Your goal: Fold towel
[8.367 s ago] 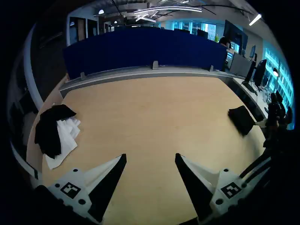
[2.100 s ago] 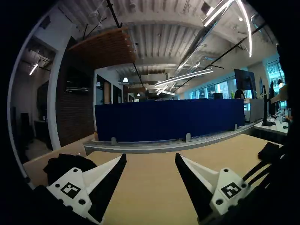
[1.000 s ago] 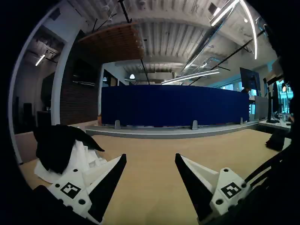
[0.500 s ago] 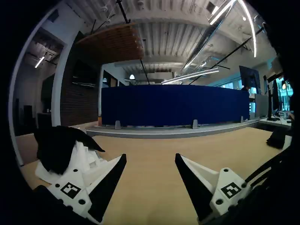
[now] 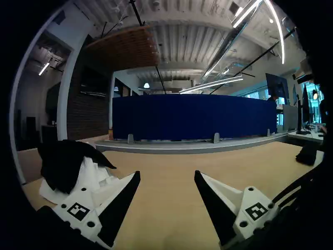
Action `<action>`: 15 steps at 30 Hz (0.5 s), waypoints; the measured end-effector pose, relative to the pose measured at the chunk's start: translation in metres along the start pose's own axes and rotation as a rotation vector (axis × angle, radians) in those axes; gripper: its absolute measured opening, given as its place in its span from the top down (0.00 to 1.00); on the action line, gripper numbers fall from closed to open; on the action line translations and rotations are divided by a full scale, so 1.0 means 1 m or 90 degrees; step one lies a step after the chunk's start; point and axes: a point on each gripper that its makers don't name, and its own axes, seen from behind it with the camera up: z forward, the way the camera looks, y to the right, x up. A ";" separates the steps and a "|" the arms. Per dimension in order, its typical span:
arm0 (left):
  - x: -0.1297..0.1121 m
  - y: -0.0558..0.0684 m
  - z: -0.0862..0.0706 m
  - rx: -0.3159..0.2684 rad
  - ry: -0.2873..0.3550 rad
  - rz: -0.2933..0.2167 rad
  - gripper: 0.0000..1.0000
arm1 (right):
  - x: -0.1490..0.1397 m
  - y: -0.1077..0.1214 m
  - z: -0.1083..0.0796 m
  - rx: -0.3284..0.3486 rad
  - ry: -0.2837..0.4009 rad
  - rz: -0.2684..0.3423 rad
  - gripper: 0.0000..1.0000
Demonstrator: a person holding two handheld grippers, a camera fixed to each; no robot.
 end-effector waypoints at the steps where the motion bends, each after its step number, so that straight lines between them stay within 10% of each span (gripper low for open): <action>1: 0.000 0.000 0.000 0.000 0.000 0.000 0.04 | 0.002 0.004 -0.001 -0.003 0.008 -0.001 0.00; 15: 0.001 0.000 0.000 0.000 0.000 0.000 0.04 | -0.036 0.054 -0.015 -0.043 0.051 0.041 0.00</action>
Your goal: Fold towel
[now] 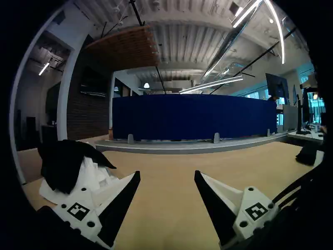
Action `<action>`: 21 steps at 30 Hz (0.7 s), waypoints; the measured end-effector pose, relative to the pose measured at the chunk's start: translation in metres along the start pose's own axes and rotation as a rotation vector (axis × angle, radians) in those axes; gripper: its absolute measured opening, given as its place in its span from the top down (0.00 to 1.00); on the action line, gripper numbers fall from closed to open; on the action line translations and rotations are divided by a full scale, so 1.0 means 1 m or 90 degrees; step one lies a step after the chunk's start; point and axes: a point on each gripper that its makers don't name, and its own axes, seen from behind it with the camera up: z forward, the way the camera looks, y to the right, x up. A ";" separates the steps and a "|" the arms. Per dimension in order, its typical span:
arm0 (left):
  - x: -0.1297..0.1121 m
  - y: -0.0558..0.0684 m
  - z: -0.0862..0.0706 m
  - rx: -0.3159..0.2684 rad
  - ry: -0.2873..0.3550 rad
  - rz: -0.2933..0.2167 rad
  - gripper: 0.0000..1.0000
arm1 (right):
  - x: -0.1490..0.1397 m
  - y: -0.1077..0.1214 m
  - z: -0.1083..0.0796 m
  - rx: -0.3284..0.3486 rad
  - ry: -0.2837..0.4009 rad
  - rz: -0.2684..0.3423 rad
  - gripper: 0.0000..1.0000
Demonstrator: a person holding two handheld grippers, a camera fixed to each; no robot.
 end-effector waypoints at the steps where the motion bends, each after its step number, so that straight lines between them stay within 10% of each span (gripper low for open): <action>1: 0.000 0.000 0.000 0.000 0.000 0.000 0.04 | -0.004 0.004 -0.001 -0.001 0.002 0.003 0.00; 21: 0.001 -0.001 -0.002 0.000 0.000 0.000 0.04 | -0.135 0.032 0.001 0.010 0.011 0.021 0.00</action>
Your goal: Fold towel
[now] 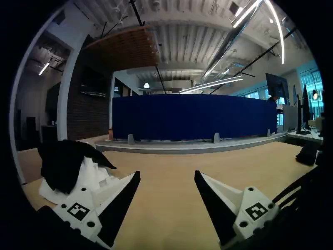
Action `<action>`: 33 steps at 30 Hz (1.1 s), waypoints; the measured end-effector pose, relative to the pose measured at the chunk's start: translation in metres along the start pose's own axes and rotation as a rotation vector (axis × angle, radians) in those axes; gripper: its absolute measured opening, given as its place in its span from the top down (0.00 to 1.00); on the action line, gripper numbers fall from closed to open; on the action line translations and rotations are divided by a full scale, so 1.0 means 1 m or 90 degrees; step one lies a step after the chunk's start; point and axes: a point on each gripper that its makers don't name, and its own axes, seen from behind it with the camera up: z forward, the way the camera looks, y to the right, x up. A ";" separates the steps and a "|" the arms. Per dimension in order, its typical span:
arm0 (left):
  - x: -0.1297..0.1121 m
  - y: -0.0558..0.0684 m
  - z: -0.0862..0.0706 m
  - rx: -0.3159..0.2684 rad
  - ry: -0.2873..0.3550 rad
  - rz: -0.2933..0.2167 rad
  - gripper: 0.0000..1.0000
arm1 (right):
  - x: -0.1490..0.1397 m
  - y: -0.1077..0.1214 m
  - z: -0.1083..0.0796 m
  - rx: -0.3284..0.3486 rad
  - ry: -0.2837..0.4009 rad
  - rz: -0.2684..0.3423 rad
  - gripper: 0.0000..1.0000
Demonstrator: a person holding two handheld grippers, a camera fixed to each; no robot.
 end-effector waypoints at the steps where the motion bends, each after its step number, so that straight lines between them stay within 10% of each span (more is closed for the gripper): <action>1: 0.000 0.000 0.000 0.000 0.000 0.000 0.04 | -0.006 0.002 0.001 -0.002 0.000 0.001 0.00; 33: 0.000 -0.001 0.000 0.000 0.000 0.000 0.04 | -0.061 0.003 0.016 -0.017 -0.004 0.003 0.00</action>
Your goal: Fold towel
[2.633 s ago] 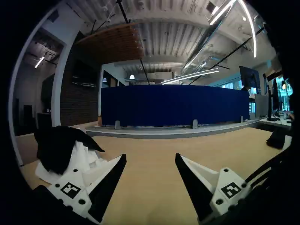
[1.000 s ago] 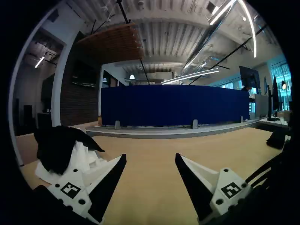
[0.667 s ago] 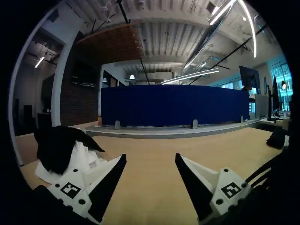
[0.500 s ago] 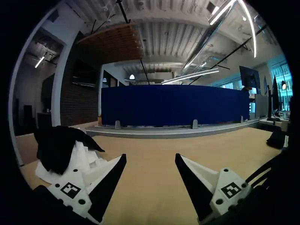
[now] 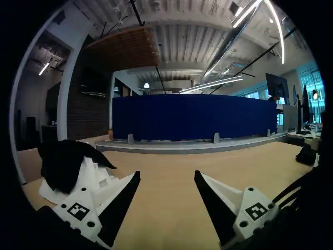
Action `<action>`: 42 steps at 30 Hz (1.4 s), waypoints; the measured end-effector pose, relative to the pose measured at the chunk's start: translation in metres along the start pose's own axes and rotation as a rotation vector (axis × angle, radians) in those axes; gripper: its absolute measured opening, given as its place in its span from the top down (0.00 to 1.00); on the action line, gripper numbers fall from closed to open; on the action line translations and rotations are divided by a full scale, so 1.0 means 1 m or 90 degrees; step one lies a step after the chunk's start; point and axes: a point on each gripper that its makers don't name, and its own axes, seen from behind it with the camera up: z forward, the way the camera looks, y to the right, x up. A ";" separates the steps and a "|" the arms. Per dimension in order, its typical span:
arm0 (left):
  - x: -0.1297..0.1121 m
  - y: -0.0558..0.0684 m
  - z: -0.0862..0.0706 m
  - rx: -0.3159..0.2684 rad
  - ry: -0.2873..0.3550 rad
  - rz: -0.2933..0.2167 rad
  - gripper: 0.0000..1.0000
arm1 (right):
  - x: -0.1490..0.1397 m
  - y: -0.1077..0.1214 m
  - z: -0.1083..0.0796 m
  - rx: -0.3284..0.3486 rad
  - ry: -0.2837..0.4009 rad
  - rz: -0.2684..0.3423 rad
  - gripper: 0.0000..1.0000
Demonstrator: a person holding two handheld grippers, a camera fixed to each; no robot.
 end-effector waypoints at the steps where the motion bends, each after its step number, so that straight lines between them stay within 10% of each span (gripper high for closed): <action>1: 0.000 0.000 0.000 0.000 0.000 0.000 0.04 | 0.001 0.000 0.000 0.000 0.003 -0.002 0.01; 42: -0.002 -0.001 0.000 0.000 0.001 0.000 0.04 | -0.002 -0.008 0.000 0.002 0.006 -0.026 0.00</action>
